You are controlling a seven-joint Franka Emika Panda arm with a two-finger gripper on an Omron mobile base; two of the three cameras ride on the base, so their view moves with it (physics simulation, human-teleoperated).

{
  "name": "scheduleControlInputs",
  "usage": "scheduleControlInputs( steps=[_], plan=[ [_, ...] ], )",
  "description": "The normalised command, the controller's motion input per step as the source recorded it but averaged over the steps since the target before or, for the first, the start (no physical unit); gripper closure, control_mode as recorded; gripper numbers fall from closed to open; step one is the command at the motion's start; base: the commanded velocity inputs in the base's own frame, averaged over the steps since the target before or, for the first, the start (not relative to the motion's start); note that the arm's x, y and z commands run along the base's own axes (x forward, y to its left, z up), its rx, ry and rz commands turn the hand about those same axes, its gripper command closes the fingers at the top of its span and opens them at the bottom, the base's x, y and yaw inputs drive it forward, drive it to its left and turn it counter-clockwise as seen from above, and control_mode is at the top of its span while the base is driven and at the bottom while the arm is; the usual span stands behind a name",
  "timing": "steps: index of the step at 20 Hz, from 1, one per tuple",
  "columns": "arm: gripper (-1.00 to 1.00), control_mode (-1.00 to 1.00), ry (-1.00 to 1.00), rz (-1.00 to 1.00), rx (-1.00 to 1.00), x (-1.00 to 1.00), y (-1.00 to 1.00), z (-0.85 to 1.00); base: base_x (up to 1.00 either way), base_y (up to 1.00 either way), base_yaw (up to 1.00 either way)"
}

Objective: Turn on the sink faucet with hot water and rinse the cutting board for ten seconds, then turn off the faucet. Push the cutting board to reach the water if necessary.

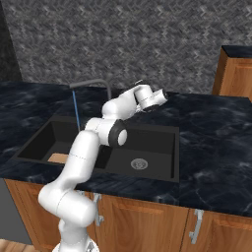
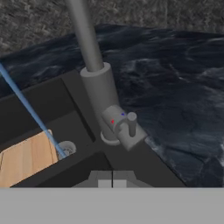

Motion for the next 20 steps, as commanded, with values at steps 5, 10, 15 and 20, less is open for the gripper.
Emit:
scheduleControlInputs(
  steps=[5, 10, 15, 20],
  plan=[
    [1.0, -1.0, 0.0, 0.11, 0.0, 0.0, -0.23, 0.0, 0.0, 0.0, 0.0],
    [1.0, -1.0, 0.0, 0.05, 0.0, 0.03, -0.27, 0.05, 0.0, 0.0, 0.0],
    [1.0, -1.0, 0.0, 0.04, 0.0, 0.12, -0.17, 0.12, 0.0, 0.0, 0.0],
    [1.0, -1.0, 0.0, 0.04, 0.0, 0.26, -0.03, 0.15, 0.0, 0.0, 0.0]
  ],
)
